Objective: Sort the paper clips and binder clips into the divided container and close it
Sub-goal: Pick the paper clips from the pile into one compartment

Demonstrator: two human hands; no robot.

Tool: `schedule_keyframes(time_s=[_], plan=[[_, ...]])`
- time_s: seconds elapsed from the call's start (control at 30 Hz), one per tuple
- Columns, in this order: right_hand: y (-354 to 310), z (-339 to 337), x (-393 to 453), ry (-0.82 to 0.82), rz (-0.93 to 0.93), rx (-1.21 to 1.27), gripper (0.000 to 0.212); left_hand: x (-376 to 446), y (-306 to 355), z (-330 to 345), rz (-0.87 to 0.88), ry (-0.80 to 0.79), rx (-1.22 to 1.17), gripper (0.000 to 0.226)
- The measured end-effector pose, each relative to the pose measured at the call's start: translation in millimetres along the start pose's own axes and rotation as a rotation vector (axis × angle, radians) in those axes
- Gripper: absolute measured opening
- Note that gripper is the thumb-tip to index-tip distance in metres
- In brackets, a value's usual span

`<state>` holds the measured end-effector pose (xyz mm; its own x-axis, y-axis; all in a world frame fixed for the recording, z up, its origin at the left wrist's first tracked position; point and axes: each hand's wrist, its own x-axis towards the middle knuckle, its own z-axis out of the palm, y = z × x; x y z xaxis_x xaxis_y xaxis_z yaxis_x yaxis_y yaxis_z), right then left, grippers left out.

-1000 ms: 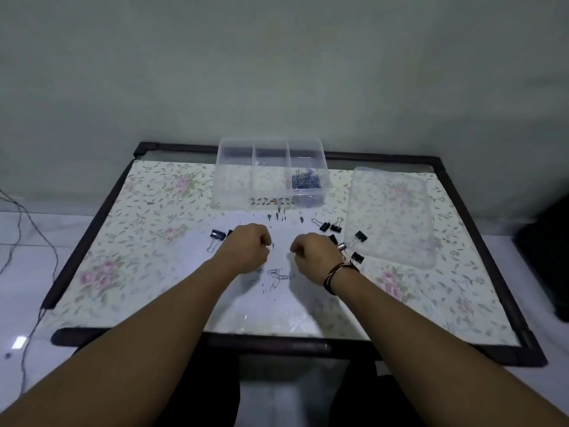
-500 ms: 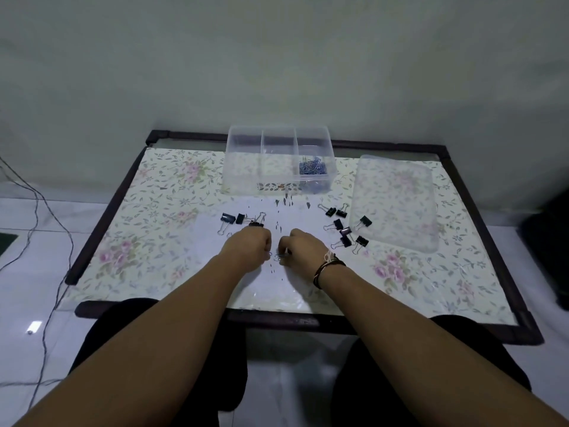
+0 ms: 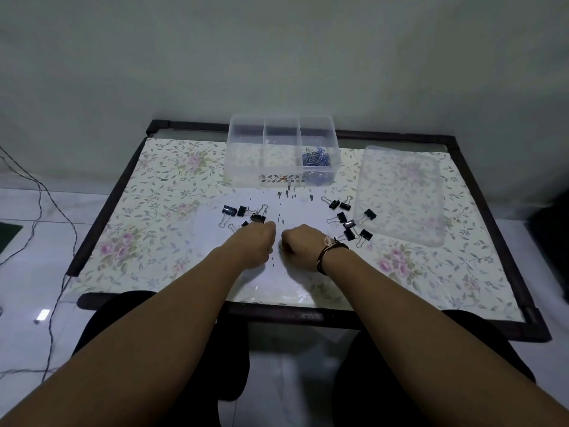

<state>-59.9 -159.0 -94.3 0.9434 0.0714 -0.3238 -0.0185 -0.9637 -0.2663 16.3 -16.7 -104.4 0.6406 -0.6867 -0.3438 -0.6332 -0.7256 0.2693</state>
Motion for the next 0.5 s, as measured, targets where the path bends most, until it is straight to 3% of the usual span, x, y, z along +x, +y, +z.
schedule_keyframes(time_s=[0.1,0.3,0.5], plan=[[11.6,-11.7,-5.3,0.03,0.052,0.108,0.015,-1.1,5.2,-8.8,-0.039,0.063,-0.213,0.007],[51.0,-77.4,5.0,0.409,0.284,0.563,0.006,31.7,35.7,-64.3,-0.041,0.357,-0.511,0.01],[94.5,-133.0,65.9,0.585,0.468,0.431,0.009,108.9,66.5,-114.7,-0.013,0.473,-0.447,0.013]])
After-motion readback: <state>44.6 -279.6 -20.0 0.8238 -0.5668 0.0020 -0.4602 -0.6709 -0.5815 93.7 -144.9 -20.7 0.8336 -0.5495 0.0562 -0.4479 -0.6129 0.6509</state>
